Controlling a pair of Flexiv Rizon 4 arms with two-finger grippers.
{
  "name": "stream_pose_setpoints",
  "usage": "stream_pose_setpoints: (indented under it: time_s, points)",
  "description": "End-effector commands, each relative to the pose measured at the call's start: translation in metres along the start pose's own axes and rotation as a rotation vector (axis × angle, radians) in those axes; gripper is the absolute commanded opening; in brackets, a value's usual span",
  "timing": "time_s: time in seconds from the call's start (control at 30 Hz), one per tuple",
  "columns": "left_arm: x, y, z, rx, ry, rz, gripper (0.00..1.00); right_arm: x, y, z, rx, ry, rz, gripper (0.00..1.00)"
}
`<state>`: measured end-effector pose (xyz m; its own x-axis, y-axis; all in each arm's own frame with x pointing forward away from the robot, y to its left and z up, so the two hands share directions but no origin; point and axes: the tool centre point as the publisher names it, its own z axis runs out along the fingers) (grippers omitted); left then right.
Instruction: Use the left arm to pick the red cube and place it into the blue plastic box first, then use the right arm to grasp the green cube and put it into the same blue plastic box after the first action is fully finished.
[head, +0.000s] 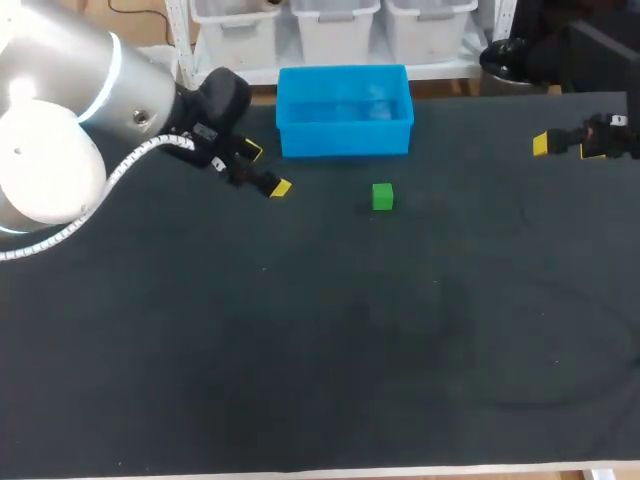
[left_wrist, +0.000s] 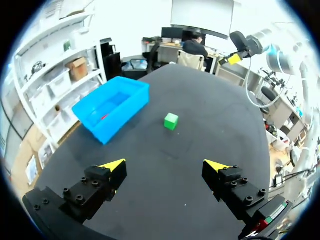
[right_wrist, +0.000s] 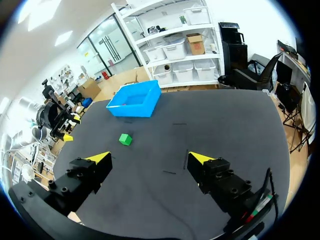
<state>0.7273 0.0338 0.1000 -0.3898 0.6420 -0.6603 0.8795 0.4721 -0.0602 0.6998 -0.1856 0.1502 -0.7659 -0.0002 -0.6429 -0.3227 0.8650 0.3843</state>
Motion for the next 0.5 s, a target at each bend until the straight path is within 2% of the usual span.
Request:
stream_pose_setpoints:
  time_s: [0.03, 0.5]
  points:
    - [0.0017, 0.0018, -0.0017, 0.015, 0.001, 0.010, 1.00, 0.0001, 0.0002, -0.0001, 0.001, 0.000, 0.000, 1.00]
    - [0.0033, 0.0035, -0.0020, 0.027, 0.007, 0.015, 1.00, 0.0001, 0.0002, -0.0001, 0.001, 0.000, 0.000, 1.00]
